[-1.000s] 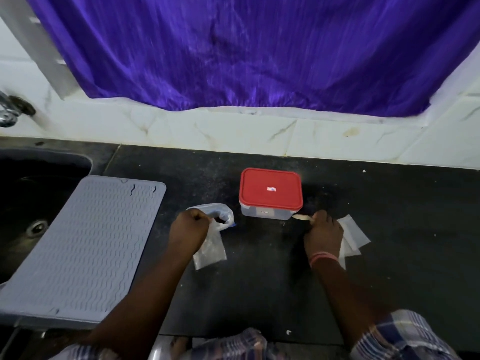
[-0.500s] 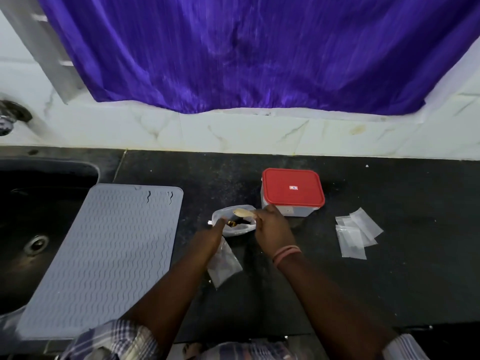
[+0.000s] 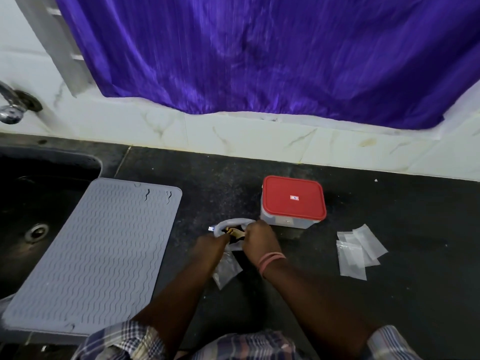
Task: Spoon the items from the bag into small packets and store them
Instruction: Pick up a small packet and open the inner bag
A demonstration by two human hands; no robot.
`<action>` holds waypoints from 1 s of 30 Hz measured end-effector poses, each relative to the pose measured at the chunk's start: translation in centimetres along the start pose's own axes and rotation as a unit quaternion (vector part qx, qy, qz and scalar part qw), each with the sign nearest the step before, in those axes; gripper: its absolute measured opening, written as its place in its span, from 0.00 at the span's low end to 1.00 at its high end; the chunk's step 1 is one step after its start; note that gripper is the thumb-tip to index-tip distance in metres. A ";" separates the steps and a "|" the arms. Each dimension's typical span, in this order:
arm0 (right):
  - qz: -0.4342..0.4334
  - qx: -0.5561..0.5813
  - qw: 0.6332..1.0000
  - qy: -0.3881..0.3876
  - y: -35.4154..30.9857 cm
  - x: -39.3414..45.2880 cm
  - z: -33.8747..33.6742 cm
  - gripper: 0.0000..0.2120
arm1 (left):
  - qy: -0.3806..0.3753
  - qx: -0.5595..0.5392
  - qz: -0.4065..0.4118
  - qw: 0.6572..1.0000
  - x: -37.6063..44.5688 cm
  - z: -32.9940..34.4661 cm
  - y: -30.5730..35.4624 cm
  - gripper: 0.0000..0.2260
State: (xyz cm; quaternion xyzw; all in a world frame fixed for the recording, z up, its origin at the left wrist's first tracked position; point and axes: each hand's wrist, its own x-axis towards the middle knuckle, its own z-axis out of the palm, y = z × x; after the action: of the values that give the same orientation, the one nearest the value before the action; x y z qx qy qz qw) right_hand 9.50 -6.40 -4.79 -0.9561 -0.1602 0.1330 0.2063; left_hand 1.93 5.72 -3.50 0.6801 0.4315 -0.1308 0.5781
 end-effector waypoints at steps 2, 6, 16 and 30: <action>0.065 0.082 0.994 -0.006 0.3 0.2 0.0 0.10 | -0.003 0.021 0.022 1.000 -0.5 0.2 0.4 0.14; 0.178 0.215 0.960 -0.025 1.8 1.2 -0.1 0.10 | -0.002 0.013 0.024 1.000 -0.9 0.4 0.8 0.10; 0.178 0.250 0.948 -0.090 2.9 2.1 -1.8 0.08 | -0.030 -0.064 -0.020 0.997 -0.7 -1.1 2.7 0.22; 0.181 0.298 0.933 -0.085 4.2 -0.3 -3.8 0.08 | 0.079 0.151 0.078 0.982 0.0 -3.6 1.5 0.07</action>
State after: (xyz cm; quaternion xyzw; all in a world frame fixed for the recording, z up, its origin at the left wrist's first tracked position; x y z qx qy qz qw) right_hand 11.47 -11.47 -3.17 -0.8487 0.0455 0.2908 0.4393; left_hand 1.90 8.99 -1.38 0.7993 0.3967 -0.0940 0.4415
